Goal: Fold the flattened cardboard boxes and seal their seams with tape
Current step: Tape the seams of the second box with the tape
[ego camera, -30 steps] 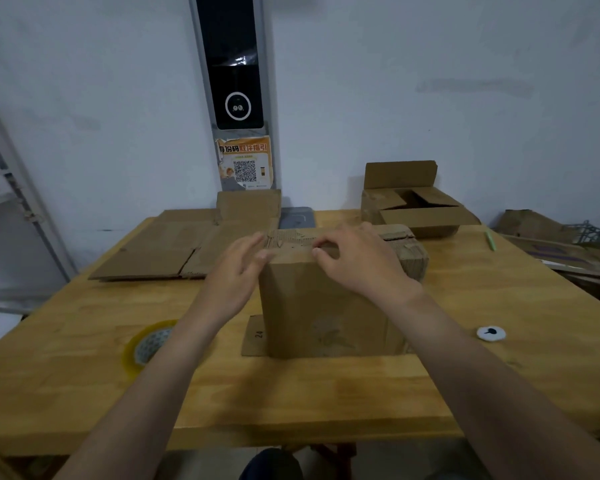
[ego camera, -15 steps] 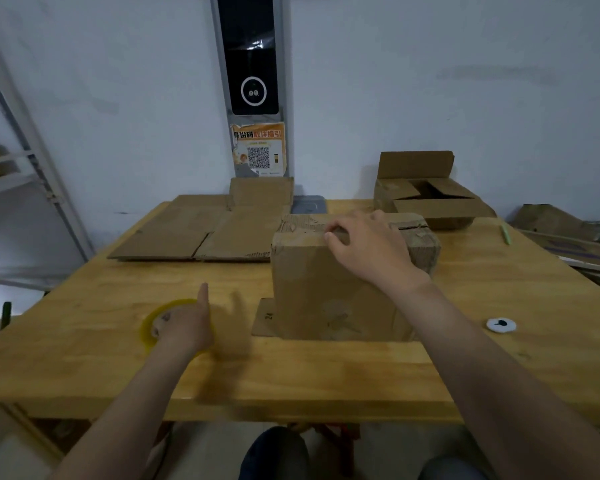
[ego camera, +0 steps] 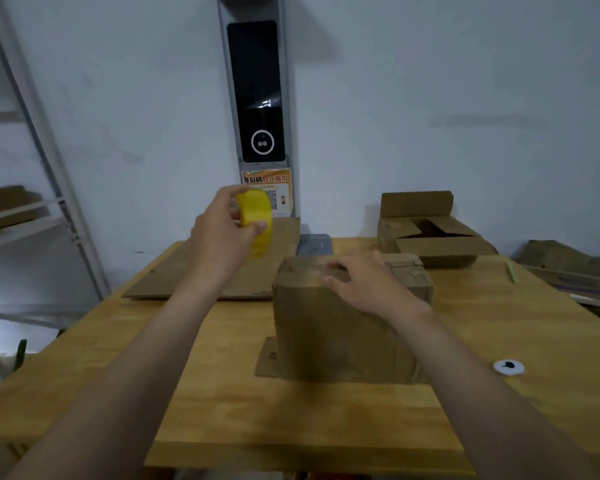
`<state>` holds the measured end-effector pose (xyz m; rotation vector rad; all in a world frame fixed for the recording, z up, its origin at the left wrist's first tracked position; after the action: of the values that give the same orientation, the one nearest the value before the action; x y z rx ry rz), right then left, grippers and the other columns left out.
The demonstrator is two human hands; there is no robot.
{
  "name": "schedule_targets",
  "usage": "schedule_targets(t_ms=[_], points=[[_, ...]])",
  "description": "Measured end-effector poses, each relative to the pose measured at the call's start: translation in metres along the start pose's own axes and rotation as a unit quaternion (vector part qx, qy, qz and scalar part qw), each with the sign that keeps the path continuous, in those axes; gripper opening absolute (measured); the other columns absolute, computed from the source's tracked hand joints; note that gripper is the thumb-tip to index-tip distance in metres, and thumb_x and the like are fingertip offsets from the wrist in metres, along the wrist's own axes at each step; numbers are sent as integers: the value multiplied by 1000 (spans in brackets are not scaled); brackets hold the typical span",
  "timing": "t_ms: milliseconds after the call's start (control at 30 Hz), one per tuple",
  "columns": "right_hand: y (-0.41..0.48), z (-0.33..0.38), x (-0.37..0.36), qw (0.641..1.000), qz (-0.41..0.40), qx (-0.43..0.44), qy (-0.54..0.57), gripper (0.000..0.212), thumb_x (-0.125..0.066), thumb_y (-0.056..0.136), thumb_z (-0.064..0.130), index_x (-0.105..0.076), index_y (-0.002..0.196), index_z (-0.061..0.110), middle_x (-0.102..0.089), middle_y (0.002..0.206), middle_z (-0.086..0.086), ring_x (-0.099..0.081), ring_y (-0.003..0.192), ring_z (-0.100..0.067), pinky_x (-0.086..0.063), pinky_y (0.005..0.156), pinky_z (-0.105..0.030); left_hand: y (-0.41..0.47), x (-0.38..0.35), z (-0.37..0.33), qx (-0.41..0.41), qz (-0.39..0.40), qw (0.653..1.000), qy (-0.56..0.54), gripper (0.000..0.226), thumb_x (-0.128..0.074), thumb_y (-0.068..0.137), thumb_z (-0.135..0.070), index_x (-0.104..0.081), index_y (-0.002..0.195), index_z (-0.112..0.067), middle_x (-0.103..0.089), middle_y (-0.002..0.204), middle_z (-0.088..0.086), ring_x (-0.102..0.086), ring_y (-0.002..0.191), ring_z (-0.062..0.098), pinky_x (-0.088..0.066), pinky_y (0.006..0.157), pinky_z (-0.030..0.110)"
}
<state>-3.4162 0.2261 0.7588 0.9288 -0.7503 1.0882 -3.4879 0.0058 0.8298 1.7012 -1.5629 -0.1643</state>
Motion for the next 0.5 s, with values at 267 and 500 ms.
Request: schedule_targets(t_ms=[267, 500], points=[[-6, -6, 11, 985, -37, 32, 168, 107, -73, 79, 67, -8, 159, 40, -16, 164, 10, -15, 151, -22, -28, 118, -51, -6, -49, -51, 73, 131, 963, -223, 57, -81, 88, -27, -56, 139, -29, -75, 108, 4, -75, 93, 17, -61, 67, 27], [-11, -23, 16, 950, -122, 60, 281, 62, -84, 80, 43, -50, 131, 32, -41, 135, 16, -50, 121, -5, -45, 92, -17, -11, -66, -59, 180, 139, 884, -408, 40, -77, 91, -16, -63, 128, -17, -75, 103, 9, -76, 82, 18, -63, 78, 36]])
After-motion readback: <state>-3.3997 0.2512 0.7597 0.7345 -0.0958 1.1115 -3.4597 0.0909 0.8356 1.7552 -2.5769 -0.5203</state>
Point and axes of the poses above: each hand's wrist, its own y-axis towards the middle knuckle, its own x-axis out of the back of the hand, z = x × y, the point moved 3 cm from there along y, towards the middle knuckle
